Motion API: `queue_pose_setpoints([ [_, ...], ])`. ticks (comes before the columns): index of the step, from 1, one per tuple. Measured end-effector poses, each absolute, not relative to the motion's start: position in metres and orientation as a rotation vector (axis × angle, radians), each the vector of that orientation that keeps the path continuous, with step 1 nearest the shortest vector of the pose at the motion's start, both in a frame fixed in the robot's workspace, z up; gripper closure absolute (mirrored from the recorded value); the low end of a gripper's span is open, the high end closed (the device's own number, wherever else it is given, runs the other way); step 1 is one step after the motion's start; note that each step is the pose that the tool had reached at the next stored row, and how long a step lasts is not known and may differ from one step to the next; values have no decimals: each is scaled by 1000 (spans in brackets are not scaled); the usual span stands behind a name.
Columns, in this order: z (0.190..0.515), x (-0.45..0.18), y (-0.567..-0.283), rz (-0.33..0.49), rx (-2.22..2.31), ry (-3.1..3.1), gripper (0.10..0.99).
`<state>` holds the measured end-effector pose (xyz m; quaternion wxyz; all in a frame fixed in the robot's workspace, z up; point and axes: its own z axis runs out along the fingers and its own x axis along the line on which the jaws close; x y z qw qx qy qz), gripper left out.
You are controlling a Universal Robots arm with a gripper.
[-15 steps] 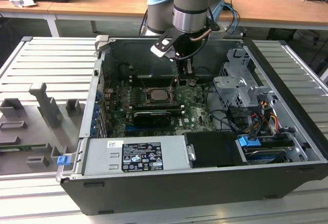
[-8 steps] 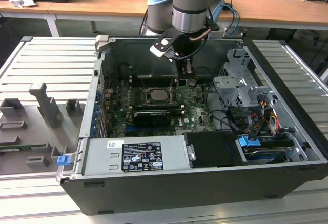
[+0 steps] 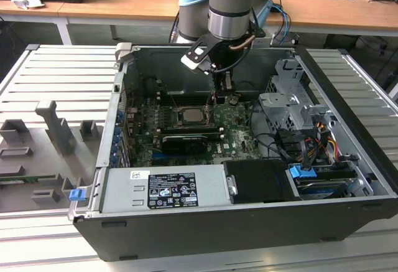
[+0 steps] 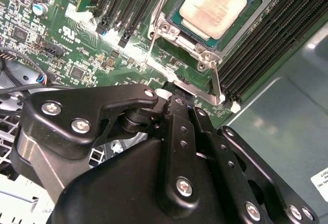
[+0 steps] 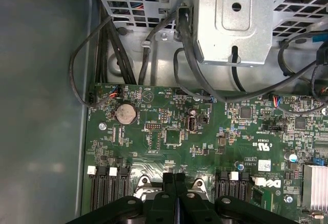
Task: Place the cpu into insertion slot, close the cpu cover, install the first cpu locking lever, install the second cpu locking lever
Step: 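Close the cpu cover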
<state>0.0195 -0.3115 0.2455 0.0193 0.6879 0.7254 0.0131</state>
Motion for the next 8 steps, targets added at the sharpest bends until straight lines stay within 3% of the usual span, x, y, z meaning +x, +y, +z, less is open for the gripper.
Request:
queue_pose_setpoints([
  [8, 245, 17, -312, 41, 2135, 2251, 980],
])
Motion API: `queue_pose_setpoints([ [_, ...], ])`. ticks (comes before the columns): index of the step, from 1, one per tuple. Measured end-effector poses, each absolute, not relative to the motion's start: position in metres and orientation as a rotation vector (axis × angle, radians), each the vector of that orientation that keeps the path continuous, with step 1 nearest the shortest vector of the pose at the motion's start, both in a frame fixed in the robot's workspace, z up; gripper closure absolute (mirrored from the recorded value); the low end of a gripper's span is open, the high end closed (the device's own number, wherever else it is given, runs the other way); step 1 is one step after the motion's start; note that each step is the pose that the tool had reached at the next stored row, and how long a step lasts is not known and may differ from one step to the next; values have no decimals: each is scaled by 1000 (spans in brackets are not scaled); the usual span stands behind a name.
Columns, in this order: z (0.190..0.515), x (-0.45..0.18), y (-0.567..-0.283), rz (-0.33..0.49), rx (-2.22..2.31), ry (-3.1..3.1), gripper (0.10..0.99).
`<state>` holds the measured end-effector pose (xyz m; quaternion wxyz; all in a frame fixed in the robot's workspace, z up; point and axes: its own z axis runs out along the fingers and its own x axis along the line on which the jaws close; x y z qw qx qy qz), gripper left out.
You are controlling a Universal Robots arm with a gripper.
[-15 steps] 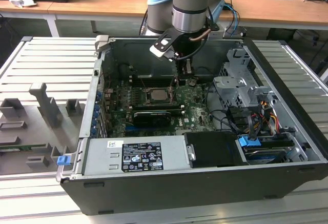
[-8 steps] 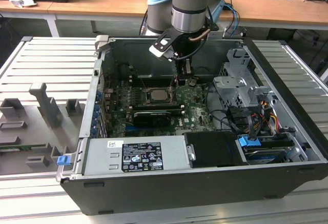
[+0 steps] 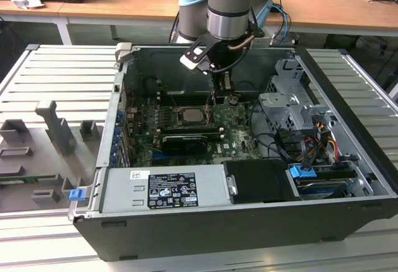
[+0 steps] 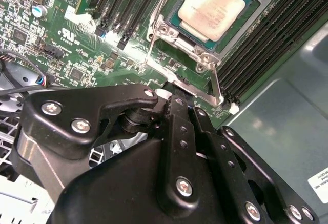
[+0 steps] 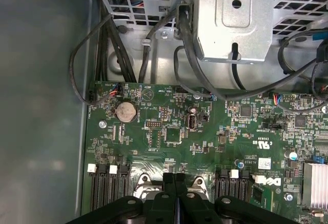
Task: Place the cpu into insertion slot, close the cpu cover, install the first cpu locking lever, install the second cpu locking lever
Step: 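Close the cpu cover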
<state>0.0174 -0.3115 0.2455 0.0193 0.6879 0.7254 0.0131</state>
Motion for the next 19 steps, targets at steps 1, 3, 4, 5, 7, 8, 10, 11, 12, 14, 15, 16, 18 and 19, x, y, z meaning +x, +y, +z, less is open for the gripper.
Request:
queue_pose_setpoints([
  [1, 245, 17, -312, 41, 2135, 2251, 980],
  [3, 245, 17, -312, 41, 2135, 2251, 980],
  [4, 245, 17, -312, 41, 2135, 2251, 980],
  [5, 245, 16, -312, 41, 2135, 2251, 980],
  [7, 245, 16, -312, 41, 2135, 2251, 980],
  [8, 245, 16, -312, 41, 2135, 2251, 980],
  [10, 245, 15, -312, 41, 2135, 2251, 980],
  [11, 245, 15, -312, 41, 2135, 2251, 980],
  [12, 245, 15, -312, 41, 2135, 2251, 980],
  [14, 245, 14, -312, 41, 2135, 2251, 980],
  [15, 245, 13, -312, 41, 2135, 2251, 980],
  [16, 245, 13, -312, 41, 2135, 2251, 980],
  [18, 245, 12, -312, 41, 2135, 2251, 980],
  [19, 245, 11, -312, 41, 2135, 2251, 980],
])
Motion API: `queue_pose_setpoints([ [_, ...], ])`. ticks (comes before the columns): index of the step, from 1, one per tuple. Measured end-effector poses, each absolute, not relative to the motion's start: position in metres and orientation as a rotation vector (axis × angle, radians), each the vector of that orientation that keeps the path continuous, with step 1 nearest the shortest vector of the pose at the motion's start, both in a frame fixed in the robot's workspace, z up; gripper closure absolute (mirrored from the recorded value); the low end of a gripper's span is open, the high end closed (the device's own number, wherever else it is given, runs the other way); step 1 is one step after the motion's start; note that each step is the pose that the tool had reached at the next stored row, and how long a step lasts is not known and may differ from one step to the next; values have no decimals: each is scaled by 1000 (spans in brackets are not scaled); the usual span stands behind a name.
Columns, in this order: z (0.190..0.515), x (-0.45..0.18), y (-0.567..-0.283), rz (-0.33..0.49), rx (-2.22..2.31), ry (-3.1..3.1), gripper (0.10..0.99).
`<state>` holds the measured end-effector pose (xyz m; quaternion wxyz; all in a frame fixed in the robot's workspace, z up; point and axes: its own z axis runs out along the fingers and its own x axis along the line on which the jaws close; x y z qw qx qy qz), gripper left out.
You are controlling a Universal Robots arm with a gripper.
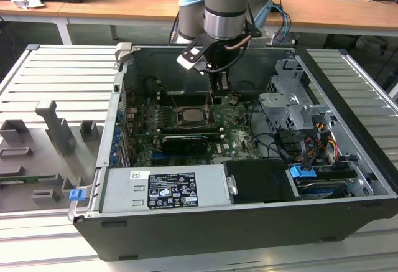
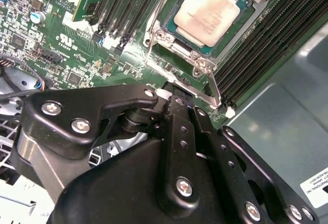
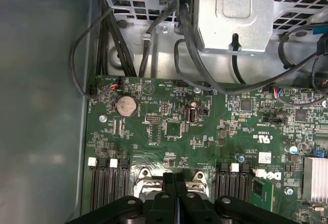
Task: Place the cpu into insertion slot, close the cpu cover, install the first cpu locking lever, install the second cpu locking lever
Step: 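Close the cpu cover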
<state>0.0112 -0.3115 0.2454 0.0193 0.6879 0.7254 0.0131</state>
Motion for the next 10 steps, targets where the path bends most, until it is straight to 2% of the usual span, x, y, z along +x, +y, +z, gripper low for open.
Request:
queue_pose_setpoints([
  [10, 245, 7, -312, 41, 2135, 2251, 980],
])
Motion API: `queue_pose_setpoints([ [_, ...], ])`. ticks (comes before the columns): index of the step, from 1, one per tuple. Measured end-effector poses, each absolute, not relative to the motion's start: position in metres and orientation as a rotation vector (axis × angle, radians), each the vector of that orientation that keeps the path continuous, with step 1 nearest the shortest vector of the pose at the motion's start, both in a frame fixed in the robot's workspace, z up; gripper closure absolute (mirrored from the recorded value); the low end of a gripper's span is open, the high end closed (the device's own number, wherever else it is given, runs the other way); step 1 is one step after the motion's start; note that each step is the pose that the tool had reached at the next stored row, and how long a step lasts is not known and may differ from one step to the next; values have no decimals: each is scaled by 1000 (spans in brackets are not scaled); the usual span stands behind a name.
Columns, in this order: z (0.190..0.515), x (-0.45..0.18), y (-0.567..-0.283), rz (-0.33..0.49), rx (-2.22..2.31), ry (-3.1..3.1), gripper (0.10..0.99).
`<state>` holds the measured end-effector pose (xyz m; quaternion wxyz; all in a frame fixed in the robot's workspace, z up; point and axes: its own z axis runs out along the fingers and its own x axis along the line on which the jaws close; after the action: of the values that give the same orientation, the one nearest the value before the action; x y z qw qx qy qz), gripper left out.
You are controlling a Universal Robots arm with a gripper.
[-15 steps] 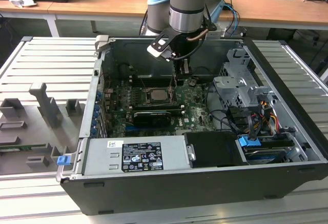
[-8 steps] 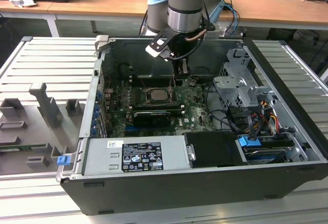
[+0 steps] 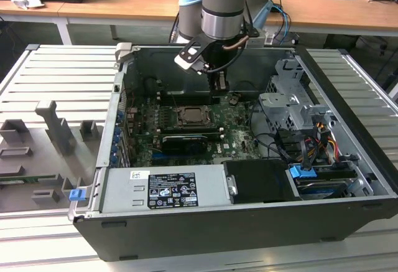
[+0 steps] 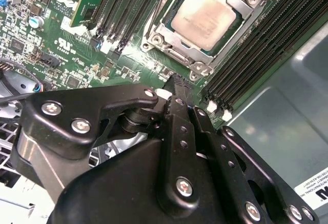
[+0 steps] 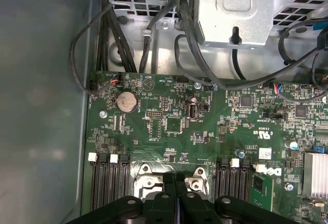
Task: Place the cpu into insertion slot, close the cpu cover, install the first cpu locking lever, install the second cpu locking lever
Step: 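Close the cpu cover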
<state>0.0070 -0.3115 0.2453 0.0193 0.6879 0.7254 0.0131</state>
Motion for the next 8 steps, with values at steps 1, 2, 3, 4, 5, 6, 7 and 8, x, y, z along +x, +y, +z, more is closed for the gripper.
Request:
queue_pose_setpoints([
  [1, 245, 7, -312, 41, 2135, 2251, 980],
  [2, 245, 6, -312, 41, 2135, 2251, 980],
  [3, 245, 6, -312, 41, 2135, 2251, 980],
  [4, 245, 6, -312, 41, 2135, 2251, 980],
  [5, 245, 5, -312, 41, 2135, 2251, 980],
  [6, 245, 5, -312, 41, 2135, 2251, 980],
  [7, 245, 5, -312, 41, 2135, 2251, 980],
  [8, 245, 5, -312, 41, 2135, 2251, 980],
])
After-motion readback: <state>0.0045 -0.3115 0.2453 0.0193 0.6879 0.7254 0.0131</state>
